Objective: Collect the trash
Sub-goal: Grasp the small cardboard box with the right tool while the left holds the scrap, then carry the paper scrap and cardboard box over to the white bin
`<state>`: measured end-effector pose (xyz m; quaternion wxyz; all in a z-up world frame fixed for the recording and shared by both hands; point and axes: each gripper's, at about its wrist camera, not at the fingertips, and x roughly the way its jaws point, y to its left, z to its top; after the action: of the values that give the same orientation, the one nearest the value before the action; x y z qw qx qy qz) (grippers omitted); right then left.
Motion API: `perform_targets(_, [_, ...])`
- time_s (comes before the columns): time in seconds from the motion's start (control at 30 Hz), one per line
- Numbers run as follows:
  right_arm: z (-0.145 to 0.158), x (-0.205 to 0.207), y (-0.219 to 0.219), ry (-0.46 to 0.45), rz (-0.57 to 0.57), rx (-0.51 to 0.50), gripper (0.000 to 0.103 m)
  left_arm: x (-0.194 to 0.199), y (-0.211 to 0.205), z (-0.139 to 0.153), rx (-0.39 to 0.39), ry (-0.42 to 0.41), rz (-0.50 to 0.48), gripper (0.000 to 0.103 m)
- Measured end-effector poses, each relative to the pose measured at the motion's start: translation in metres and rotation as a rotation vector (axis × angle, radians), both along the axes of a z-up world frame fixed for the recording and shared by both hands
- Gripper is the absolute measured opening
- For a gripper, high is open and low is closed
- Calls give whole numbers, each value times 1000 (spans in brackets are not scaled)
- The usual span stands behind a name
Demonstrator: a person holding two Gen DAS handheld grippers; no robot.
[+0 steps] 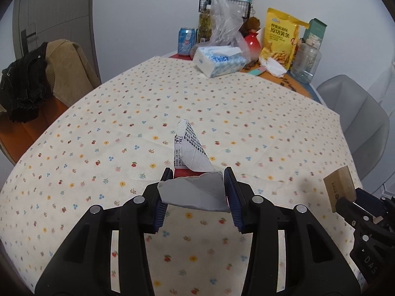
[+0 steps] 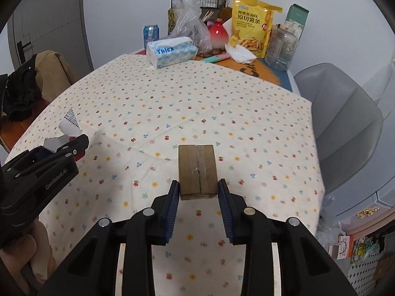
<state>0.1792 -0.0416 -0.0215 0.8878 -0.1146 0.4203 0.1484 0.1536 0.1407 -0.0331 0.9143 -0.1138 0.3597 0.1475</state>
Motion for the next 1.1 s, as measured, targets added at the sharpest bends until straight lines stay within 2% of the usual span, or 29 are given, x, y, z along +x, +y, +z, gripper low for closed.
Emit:
perform_targets(0.33, [36, -35, -62, -87, -95, 30, 32, -16, -54, 27, 41, -49, -72, 43])
perform_targets(0.53, [49, -52, -111, -122, -190, 44, 32, -16, -106, 41, 50, -74, -171, 43])
perform_targets(0.73, [55, -69, -159, -146, -282, 59, 32, -15, -163, 51, 86, -89, -284, 43])
perform_targets(1.1, [48, -91, -254, -150, -468, 84, 32, -12, -261, 50, 127, -79, -462, 43])
